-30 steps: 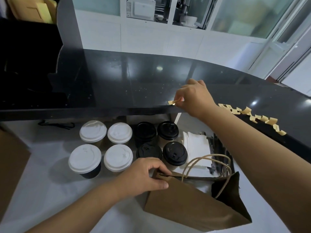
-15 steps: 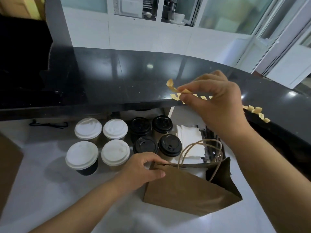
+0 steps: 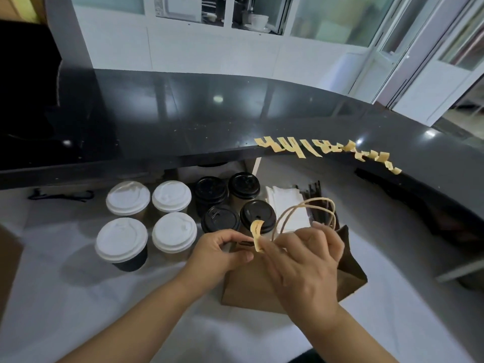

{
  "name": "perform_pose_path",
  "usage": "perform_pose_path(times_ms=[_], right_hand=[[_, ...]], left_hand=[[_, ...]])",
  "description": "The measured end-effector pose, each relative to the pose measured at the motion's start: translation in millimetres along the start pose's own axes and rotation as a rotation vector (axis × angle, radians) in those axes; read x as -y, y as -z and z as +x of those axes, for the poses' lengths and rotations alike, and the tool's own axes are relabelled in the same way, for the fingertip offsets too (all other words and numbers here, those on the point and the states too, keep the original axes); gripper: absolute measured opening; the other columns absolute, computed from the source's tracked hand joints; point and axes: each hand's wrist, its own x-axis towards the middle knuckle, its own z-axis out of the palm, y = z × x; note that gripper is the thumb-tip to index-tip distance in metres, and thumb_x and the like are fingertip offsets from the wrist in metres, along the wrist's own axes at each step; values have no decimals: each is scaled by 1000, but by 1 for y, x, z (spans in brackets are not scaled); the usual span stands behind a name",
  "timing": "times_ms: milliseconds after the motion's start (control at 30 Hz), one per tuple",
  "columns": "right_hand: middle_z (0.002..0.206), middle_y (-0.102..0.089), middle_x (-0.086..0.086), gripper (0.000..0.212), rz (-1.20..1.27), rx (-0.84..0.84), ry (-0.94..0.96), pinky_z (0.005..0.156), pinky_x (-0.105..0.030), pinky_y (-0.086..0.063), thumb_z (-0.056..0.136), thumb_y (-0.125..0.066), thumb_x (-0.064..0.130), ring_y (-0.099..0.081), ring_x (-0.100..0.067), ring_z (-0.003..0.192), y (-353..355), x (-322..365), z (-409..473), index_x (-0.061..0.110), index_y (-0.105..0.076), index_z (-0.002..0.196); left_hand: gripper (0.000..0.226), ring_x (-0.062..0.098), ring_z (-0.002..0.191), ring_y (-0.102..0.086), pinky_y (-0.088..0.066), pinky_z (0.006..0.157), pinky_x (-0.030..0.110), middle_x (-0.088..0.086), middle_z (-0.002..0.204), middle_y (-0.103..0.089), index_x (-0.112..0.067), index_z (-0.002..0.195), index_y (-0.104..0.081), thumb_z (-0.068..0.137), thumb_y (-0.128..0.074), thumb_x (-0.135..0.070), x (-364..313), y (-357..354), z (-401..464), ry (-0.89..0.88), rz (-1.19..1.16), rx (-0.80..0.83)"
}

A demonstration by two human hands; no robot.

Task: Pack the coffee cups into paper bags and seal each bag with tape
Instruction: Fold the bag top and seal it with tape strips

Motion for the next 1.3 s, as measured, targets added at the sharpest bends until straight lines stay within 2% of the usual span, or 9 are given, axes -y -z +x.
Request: perform_pose_path(times_ms=[200, 400, 500, 567, 733, 900, 1000, 1133, 1300], right_hand=[[93, -44, 10, 13, -22, -52, 18, 93, -44, -37, 99, -44, 28, -47, -15, 93, -13, 2, -4, 25, -54, 106], [92, -46, 4, 31, -8, -37, 59, 88, -35, -36, 106, -26, 23, -47, -18, 86, -15, 3, -7, 15, -55, 105], [93, -45, 5, 31, 21, -15, 57, 89, -32, -35, 106, -25, 24, -46, -17, 88, -15, 2, -5, 15, -55, 106], [94, -42, 6, 26, 30, -12, 55, 89, -42, -36, 106, -26, 26, -46, -17, 89, -13, 3, -4, 17, -50, 108], [90, -52, 7, 18, -88, 9, 98, 101, -37, -30, 101, -39, 24, -48, -18, 89, -10, 0, -9, 18, -55, 108], [85, -56, 5, 31, -20, 43, 52, 78, -44, -41, 93, -38, 11, -50, -18, 84, -7, 5, -6, 15, -69, 89], [91, -47, 7, 23, -19, 70, -1, 77, -43, -43, 103, -33, 27, -47, -18, 87, -14, 6, -8, 21, -55, 103], [80, -60, 4, 13, -74, 92, -15, 69, -44, -50, 89, -56, 27, -55, -24, 80, -11, 7, -6, 21, -65, 97], [78, -63, 4, 18, -115, 116, 3, 64, -38, -43, 87, -61, 29, -53, -22, 75, -8, 7, -4, 19, -73, 93]], left_hand=[[20, 11, 83, -63, -51, 88, 40, -3, 80, -71, -27, 74, -74, 63, -81, -12, 3, -3, 1, 25, -34, -21], [14, 11, 79, -61, -51, 79, 34, -2, 75, -70, -25, 69, -72, 59, -78, -18, 3, -3, 1, 56, -73, -33], [22, 7, 70, -60, -50, 68, 22, -4, 69, -68, -21, 64, -70, 65, -81, -2, 4, -4, 3, 58, -108, -37], [24, 4, 65, -58, -48, 63, 17, -5, 66, -66, -15, 66, -66, 69, -76, 7, 3, -5, 4, 52, -134, -39], [24, 4, 65, -59, -49, 63, 17, -2, 67, -66, -13, 65, -65, 69, -75, 8, 1, -5, 4, 41, -158, -28], [28, 6, 67, -60, -51, 64, 18, 3, 70, -67, -18, 61, -67, 69, -75, 8, 2, -5, 5, 49, -174, -22], [31, 9, 70, -60, -52, 68, 21, 4, 73, -67, -20, 62, -68, 73, -72, 9, 2, -3, 5, 44, -163, -3], [23, 11, 77, -61, -49, 73, 25, 4, 78, -68, -17, 72, -69, 80, -67, 5, 0, 3, 4, -2, -73, 72], [20, 9, 75, -64, -52, 72, 21, 2, 77, -71, -15, 76, -70, 78, -69, 6, -9, 12, 7, -81, 65, 71]])
